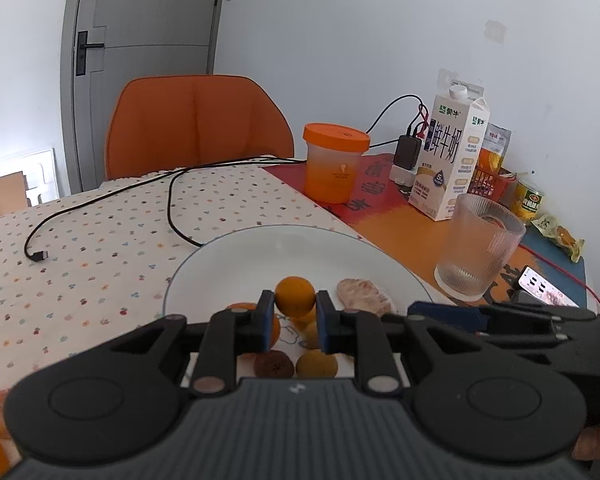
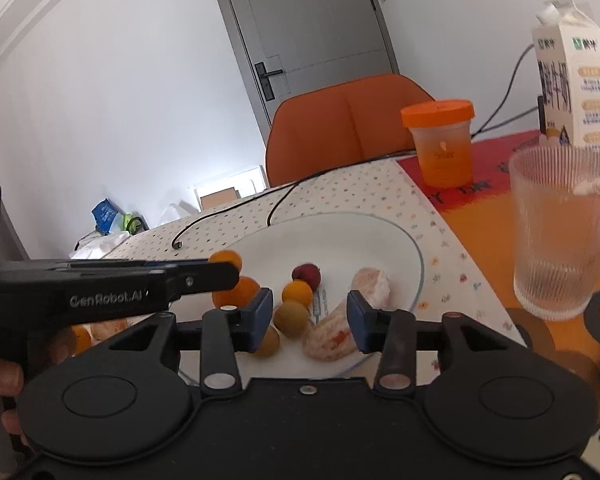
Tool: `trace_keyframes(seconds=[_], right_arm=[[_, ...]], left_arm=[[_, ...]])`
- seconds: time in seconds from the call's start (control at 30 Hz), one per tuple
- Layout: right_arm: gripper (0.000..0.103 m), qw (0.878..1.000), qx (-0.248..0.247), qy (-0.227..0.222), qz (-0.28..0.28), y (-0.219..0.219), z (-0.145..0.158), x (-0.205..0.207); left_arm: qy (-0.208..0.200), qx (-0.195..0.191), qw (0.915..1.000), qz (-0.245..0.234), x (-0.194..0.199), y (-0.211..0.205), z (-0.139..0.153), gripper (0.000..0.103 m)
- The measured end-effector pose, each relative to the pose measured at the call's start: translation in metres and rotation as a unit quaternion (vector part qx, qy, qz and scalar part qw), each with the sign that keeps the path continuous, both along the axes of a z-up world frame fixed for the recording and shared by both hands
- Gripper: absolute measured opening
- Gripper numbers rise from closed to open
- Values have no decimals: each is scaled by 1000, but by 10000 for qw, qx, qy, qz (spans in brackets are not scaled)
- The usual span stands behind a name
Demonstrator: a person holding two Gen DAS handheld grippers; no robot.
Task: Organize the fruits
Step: 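Open the right tool to drop the kiwi while the left tool releases the mandarin, then move both open tools back toward the remaining fruit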
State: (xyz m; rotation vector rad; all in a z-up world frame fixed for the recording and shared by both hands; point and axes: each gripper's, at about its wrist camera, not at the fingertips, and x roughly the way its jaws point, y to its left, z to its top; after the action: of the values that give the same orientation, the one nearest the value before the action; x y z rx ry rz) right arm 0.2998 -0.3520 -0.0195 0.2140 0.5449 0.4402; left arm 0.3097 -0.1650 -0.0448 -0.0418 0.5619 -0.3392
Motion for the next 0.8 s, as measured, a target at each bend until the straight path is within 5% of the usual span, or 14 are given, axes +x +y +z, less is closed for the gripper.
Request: trace_keyframes(seconds=[0.43,0.8], right_arm=[[42,9998,183,50,-58,-9,-2,-16],[56,9997,203,22,-134,-3,4,-30]], left_arm=[[-32,3,9997,235,-13,15,6,26],[-52,22,9977,674,-41,49,11,56]])
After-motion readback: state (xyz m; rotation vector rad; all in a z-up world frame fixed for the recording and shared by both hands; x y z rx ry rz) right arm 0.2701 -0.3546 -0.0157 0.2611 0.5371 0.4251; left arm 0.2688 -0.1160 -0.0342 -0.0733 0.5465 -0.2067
